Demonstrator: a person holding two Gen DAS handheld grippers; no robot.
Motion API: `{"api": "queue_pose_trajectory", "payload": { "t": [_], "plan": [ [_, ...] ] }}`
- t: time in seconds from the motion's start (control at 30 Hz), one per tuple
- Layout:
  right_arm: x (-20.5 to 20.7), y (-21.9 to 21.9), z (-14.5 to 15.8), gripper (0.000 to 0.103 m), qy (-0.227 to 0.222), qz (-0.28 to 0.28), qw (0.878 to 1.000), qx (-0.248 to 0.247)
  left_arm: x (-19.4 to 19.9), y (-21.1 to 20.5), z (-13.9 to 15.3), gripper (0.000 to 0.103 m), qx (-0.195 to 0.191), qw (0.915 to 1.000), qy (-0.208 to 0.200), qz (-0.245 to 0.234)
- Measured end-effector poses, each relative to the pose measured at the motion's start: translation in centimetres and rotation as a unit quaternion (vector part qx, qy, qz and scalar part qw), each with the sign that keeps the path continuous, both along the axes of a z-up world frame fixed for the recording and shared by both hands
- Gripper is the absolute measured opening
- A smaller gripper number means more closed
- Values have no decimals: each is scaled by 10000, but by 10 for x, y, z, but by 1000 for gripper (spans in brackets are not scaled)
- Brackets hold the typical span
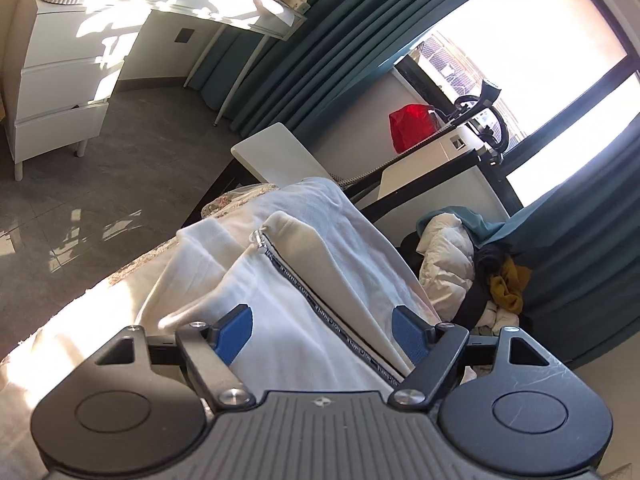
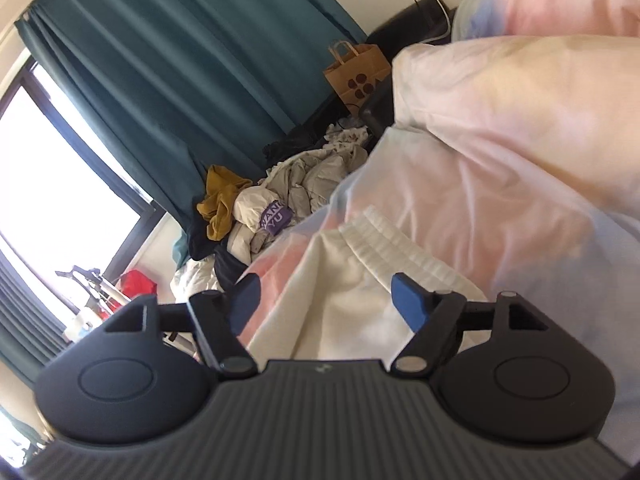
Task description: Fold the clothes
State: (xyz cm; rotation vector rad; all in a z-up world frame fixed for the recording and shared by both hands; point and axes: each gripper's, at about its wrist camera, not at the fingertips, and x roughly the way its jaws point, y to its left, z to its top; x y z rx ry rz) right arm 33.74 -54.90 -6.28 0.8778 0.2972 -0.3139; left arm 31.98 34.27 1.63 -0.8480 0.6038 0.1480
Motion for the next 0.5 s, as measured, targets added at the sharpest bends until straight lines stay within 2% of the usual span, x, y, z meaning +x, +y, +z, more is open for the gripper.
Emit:
{"api": "queue_pose_trajectory", "payload": {
  "t": [0.17, 0.27, 0.37, 0.43, 0.5],
  "plan": [
    [-46, -2, -29, 75, 412, -180, 9967, 672, -61, -2, -44, 81, -705, 9966, 256, 341],
    [-51, -2, -59, 75, 505, -80, 9892, 1372, -64, -5, -77, 80, -1120, 9915, 486, 457],
    [-38, 6, -72, 75, 419, 157, 9865, 1575, -47, -8, -104, 76, -1191, 9889, 641, 617],
    [-23, 13, -76, 75, 297, 385, 9867, 1551, -28, -8, -112, 75, -1174, 9899, 525, 599],
    [-3, 19, -78, 75, 334, 513, 9883, 1400, -3, -11, -112, 75, -791, 9937, 537, 578]
  ]
}}
